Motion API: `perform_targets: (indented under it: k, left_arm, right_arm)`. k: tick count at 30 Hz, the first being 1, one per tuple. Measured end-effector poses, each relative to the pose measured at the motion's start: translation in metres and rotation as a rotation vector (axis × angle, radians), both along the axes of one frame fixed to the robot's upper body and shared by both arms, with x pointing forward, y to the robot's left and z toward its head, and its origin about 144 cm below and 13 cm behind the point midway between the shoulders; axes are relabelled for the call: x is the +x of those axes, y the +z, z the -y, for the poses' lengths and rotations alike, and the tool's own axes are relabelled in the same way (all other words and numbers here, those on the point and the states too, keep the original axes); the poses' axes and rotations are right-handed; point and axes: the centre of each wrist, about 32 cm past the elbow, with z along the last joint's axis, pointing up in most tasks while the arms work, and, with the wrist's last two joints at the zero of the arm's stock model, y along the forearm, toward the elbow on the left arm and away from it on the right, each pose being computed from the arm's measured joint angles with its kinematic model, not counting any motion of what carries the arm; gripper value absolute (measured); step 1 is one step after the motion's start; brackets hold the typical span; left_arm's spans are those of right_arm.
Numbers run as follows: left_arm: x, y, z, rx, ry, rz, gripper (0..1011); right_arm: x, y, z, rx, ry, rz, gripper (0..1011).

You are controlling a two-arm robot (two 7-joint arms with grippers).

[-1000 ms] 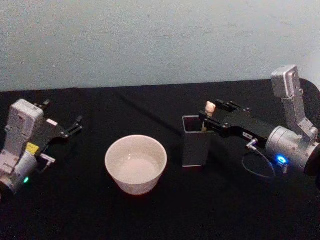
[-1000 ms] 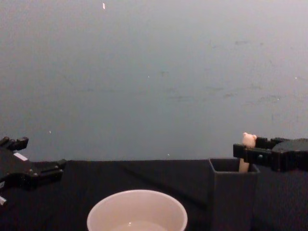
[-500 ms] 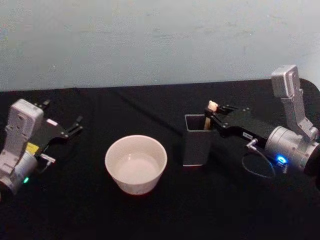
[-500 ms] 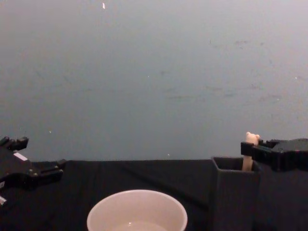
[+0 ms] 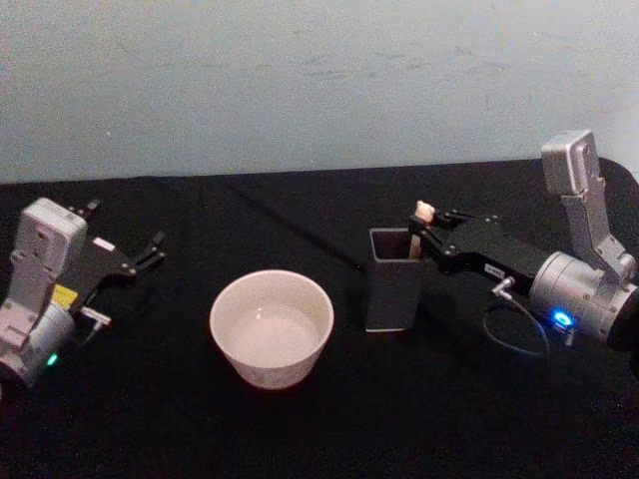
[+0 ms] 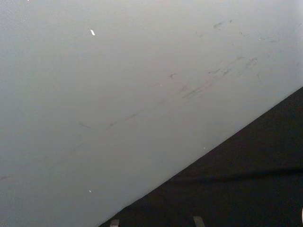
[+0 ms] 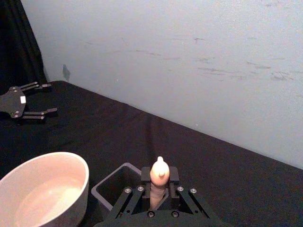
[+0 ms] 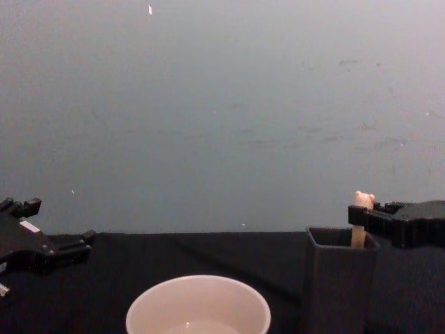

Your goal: Pick up the stirring spoon with one hand, stir inside the cup, then place it back in its original position.

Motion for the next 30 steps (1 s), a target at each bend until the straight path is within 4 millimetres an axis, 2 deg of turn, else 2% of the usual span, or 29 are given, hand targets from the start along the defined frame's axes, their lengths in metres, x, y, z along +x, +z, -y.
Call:
perform_targets:
  k: [14, 30]
  left_arm:
    - [0.0, 0.0, 0.0, 0.0, 0.0, 0.0, 1001]
    - [0.0, 0.0, 0.0, 0.0, 0.0, 0.0, 1001]
  right_arm:
    - [0.0, 0.002, 0.001, 0.01, 0.013, -0.004, 212]
    - [-0.001, 0.027, 0.004, 0.114, 0.043, -0.019, 212]
